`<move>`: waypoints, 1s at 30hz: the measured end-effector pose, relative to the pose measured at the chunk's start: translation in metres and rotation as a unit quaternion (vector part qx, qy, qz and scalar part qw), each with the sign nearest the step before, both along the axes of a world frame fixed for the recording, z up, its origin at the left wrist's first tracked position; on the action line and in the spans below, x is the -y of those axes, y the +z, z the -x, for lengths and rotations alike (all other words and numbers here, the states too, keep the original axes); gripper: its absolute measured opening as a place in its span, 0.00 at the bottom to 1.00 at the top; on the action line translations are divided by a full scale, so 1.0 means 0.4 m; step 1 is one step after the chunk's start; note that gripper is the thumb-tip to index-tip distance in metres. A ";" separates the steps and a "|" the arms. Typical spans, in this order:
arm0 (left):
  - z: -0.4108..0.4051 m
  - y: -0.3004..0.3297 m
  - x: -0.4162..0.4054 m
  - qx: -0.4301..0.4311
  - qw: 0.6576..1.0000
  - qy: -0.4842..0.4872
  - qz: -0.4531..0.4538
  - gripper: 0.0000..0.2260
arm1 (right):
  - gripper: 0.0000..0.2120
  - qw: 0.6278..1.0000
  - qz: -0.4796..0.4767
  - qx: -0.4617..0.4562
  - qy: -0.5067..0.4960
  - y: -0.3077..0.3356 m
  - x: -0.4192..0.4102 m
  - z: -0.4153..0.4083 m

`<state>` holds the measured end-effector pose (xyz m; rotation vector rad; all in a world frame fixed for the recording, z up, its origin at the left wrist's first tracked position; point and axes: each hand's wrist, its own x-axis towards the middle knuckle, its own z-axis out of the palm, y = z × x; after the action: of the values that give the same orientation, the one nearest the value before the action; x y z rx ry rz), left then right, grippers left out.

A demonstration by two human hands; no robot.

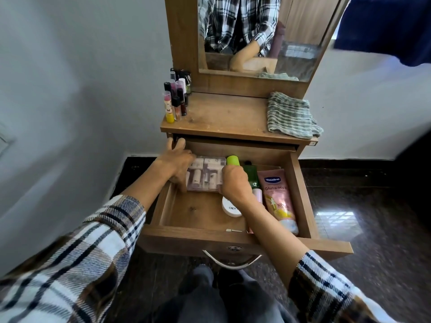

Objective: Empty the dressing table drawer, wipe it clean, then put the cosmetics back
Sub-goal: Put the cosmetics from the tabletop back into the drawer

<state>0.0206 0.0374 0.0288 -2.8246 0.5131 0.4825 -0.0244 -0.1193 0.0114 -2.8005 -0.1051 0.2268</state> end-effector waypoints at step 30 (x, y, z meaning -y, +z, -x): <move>0.014 -0.019 0.002 0.035 0.999 0.016 0.011 0.30 | 0.17 0.996 0.084 0.023 0.013 -0.032 -0.051 0.000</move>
<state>0.0150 0.0367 0.0210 -2.8635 0.4624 0.3856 -0.0244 -0.0988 -0.0016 -2.9750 -0.1391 0.1861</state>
